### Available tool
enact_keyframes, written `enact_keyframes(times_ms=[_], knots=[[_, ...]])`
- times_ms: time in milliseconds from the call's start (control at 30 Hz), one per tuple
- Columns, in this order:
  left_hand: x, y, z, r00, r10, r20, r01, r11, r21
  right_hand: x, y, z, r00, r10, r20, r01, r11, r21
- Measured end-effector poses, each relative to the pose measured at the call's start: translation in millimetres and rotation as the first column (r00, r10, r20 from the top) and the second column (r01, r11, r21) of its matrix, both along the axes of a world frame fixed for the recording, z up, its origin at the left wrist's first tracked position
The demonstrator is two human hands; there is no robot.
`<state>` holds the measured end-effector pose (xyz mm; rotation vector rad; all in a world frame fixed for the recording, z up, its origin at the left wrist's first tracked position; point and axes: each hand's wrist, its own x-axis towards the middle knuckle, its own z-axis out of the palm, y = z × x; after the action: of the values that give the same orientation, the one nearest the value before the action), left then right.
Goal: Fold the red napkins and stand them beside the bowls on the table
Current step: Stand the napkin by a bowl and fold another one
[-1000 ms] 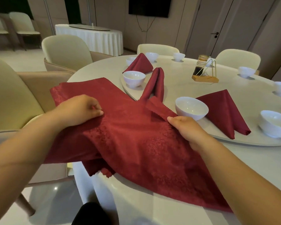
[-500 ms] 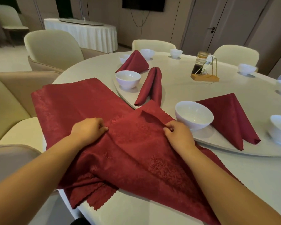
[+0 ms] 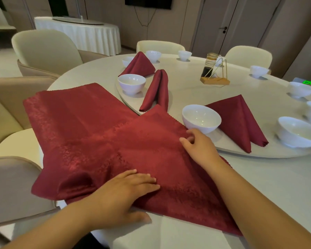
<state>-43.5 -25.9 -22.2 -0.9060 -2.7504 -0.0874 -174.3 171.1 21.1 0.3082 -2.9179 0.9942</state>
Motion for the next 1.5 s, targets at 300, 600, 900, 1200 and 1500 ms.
enact_keyframes(times_ms=[300,600,900,1200,1500], knots=[[5,21,-16,0.989,0.146,-0.033,-0.137,0.970,0.200,76,132,1,0.985,-0.142,0.095,0.157,0.972,-0.175],[8,37,-16,0.972,0.180,-0.154,-0.111,0.920,0.375,142,194,-12,0.990,-0.053,0.133,0.090,0.953,-0.290],[20,53,-17,0.971,0.146,-0.191,-0.061,0.917,0.393,152,197,-9,0.989,-0.014,0.151,0.086,0.869,-0.486],[24,55,-12,0.968,0.184,0.171,-0.246,0.836,0.490,158,204,-27,0.998,-0.038,0.053,0.042,0.997,-0.066],[41,57,4,0.949,-0.059,0.310,-0.109,0.862,0.496,146,216,-17,0.987,-0.137,0.088,0.154,0.959,-0.239]])
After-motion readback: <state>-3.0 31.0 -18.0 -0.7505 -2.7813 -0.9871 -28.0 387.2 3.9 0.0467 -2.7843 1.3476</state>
